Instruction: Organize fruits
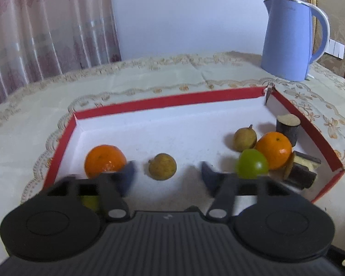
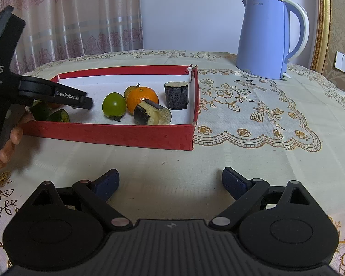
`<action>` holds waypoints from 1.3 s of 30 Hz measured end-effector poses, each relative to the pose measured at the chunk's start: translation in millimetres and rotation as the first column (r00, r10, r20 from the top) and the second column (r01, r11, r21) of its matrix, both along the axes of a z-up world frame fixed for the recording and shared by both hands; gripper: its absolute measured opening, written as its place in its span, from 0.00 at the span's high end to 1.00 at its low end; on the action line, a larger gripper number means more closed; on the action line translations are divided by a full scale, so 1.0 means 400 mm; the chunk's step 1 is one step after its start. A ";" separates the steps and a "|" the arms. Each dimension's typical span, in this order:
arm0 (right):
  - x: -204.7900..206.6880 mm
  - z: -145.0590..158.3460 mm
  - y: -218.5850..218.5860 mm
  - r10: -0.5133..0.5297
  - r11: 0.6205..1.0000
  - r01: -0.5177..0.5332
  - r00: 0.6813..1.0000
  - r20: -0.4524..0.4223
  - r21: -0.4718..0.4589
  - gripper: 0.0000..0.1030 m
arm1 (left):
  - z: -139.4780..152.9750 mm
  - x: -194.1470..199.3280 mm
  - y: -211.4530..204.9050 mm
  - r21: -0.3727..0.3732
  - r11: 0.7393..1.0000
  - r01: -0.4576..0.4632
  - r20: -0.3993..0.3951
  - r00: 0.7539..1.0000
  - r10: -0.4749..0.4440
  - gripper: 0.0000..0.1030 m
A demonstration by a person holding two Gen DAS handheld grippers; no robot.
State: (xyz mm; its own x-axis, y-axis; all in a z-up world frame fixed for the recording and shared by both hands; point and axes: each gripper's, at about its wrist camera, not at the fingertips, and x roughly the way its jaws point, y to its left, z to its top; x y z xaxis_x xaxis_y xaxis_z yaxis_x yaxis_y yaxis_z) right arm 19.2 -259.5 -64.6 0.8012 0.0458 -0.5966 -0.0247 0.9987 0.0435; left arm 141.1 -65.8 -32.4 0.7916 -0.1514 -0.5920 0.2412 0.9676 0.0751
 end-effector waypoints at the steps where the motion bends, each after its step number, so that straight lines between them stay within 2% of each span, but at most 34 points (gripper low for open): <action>1: 0.000 0.000 0.000 0.000 1.000 0.000 1.000 0.000 0.000 0.06 | 0.004 -0.008 0.001 0.001 1.000 -0.004 0.016 1.000 0.004 0.23; 3: 0.000 0.000 0.000 0.000 1.000 0.000 1.000 0.000 0.000 0.06 | 0.012 -0.027 0.004 0.014 1.000 -0.014 0.050 0.999 0.013 0.15; 14: 0.000 0.000 0.000 0.000 1.000 0.000 1.000 0.000 0.001 0.06 | 0.050 -0.159 0.074 -0.035 0.995 -0.096 0.082 0.992 0.099 0.07; 19: 0.000 0.000 0.001 0.001 1.000 -0.001 1.000 0.000 0.000 0.06 | 0.056 -0.227 0.086 -0.012 0.992 -0.128 0.103 0.986 0.128 0.05; 22: -0.006 0.003 0.007 -0.023 1.000 0.023 1.000 0.014 -0.019 0.05 | 0.063 -0.261 0.097 -0.030 0.992 -0.126 0.096 0.987 0.128 0.04; 26: -0.033 0.010 0.022 -0.013 0.998 0.013 1.000 0.005 0.066 0.05 | 0.072 -0.296 0.105 -0.050 0.990 -0.129 0.090 0.987 0.133 0.00; 28: -0.049 0.021 0.048 -0.015 0.999 0.014 0.999 0.029 0.047 0.05 | 0.072 -0.310 0.105 -0.043 0.990 -0.133 0.095 0.986 0.137 0.00; 32: -0.071 0.057 0.098 -0.083 0.995 0.087 0.992 0.093 -0.045 0.05 | 0.070 -0.328 0.109 -0.042 0.989 -0.144 0.090 0.985 0.148 0.00; 39: -0.055 0.079 0.109 -0.167 0.985 0.171 0.981 0.097 -0.037 0.05 | 0.063 -0.332 0.124 -0.051 0.985 -0.167 0.070 0.983 0.170 0.00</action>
State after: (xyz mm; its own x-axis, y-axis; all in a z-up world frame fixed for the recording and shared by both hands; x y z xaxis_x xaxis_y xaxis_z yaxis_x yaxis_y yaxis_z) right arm -2.9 -215.8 -33.1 0.8475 -0.1199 -0.5171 0.1427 0.9898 0.0044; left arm 8.2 -16.1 -7.3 0.8493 -0.0368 -0.5266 0.0696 0.9967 0.0428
